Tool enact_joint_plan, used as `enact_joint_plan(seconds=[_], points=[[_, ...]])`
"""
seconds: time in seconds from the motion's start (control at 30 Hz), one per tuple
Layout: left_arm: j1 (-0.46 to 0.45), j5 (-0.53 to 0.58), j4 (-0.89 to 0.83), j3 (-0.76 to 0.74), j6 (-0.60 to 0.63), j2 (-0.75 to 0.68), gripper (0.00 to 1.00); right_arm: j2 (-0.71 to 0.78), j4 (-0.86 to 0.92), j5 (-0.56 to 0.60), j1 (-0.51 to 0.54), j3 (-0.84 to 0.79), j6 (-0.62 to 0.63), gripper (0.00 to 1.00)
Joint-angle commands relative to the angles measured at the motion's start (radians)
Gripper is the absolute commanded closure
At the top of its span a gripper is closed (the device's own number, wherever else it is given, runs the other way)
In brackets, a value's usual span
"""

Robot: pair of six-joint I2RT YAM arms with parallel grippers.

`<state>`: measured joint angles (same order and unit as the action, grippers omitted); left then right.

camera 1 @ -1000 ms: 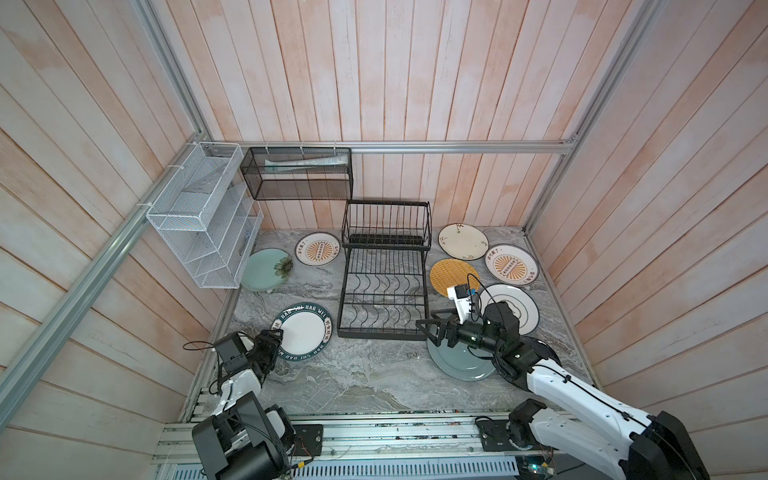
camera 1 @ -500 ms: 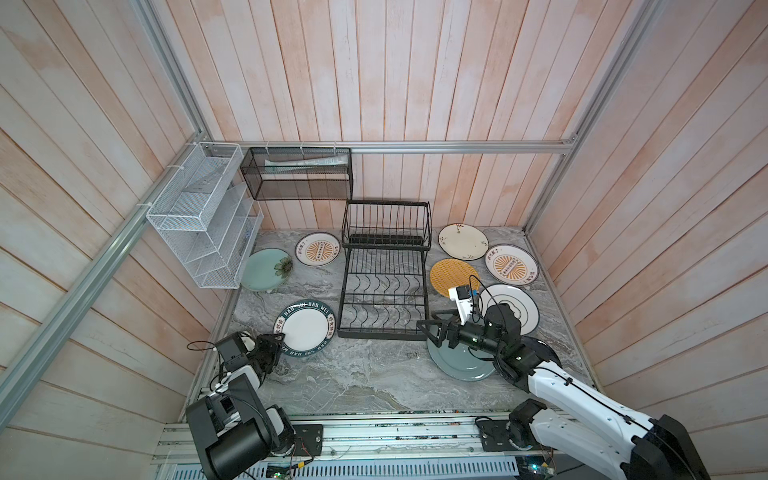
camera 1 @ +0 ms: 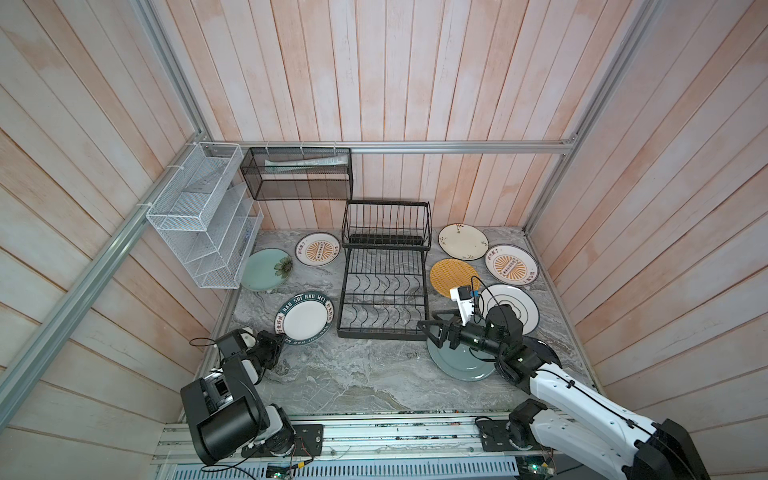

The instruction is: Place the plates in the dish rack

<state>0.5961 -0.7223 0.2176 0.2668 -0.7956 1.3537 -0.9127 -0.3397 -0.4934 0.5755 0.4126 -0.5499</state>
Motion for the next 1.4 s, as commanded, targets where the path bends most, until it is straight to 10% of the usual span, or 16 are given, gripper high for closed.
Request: enact_joint_plan(seconds=[0.0,0.37,0.63,1.37], points=[[0.015,0.019,-0.037,-0.005,-0.069,-0.014,1.0,0.023,0.015,0.02,0.006,0.004,0.001,0.02],[0.083,0.078,-0.298,0.177,-0.144,-0.384,1.0,0.049,0.077,0.096,0.004,0.036,0.017,0.02],[0.055,-0.107,-0.313,0.274,-0.115,-0.474,1.0,0.081,0.126,0.221,0.003,0.058,0.01,0.02],[-0.727,0.014,-0.18,0.312,-0.06,-0.473,1.0,-0.084,0.136,-0.022,0.017,0.26,-0.06,0.06]])
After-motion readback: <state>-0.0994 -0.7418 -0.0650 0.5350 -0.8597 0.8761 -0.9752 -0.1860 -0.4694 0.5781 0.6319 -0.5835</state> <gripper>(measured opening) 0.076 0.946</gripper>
